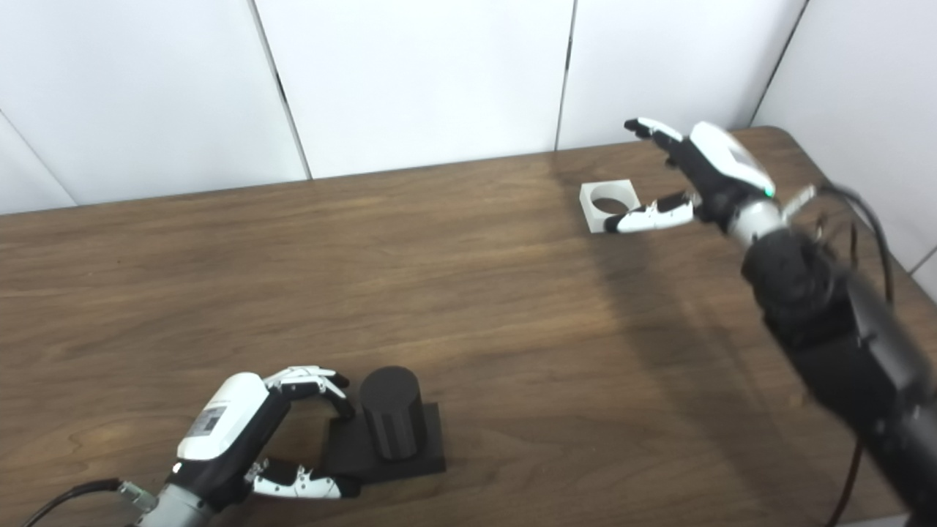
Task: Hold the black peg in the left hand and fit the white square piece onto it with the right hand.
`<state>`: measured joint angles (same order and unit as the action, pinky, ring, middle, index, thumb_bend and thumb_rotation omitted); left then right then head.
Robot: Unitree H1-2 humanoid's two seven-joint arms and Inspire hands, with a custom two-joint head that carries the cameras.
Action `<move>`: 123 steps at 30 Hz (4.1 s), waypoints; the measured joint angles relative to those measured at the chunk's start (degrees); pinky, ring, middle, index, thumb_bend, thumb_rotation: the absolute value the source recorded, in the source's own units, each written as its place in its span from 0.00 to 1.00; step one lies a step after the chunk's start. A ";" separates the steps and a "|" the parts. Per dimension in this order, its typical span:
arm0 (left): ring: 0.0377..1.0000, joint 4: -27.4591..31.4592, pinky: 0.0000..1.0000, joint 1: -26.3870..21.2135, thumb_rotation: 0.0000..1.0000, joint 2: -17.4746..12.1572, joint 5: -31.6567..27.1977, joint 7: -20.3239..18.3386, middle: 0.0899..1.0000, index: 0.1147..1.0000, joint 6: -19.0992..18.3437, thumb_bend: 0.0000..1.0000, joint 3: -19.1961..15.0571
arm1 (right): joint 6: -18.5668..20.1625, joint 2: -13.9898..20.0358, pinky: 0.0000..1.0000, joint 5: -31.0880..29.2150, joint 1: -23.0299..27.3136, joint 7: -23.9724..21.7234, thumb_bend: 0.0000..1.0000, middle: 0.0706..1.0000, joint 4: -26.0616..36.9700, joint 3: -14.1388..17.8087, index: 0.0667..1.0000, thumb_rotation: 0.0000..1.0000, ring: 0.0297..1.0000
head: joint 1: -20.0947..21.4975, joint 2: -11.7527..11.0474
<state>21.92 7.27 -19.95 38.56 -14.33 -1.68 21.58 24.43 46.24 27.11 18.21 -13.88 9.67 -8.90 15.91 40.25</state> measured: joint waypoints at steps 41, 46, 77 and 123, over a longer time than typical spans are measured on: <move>0.79 0.62 0.75 0.32 0.04 1.89 2.33 -0.09 0.73 0.42 -0.93 0.51 0.08 | -2.17 -4.74 0.98 15.03 18.50 -16.72 1.00 1.00 -22.00 -12.24 0.91 0.25 1.00 | 0.79 -0.44; 0.79 0.82 0.75 0.33 0.04 1.98 2.45 -0.26 0.73 0.42 -1.35 0.51 0.16 | -2.50 -5.04 0.97 15.19 18.47 -16.72 1.00 1.00 -23.17 -12.94 0.91 0.25 1.00 | 0.79 -0.35; 0.79 2.33 0.77 1.03 0.04 2.74 3.77 -1.69 0.73 0.42 -2.52 0.51 0.68 | -3.75 -5.66 0.96 17.18 18.16 -16.50 0.93 0.97 -29.34 -14.49 0.82 0.29 1.00 | -0.09 -0.62; 0.79 2.72 0.77 1.67 0.04 4.16 5.00 -2.15 0.73 0.42 -2.66 0.51 0.92 | -16.59 -7.61 0.69 13.47 13.49 -1.00 0.52 0.68 -30.51 -9.38 0.45 0.12 0.75 | -1.32 -0.70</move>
<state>24.64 8.94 -15.79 43.55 -16.48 -4.34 22.50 7.84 38.64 40.57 31.71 -14.88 -20.84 -18.28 14.59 39.55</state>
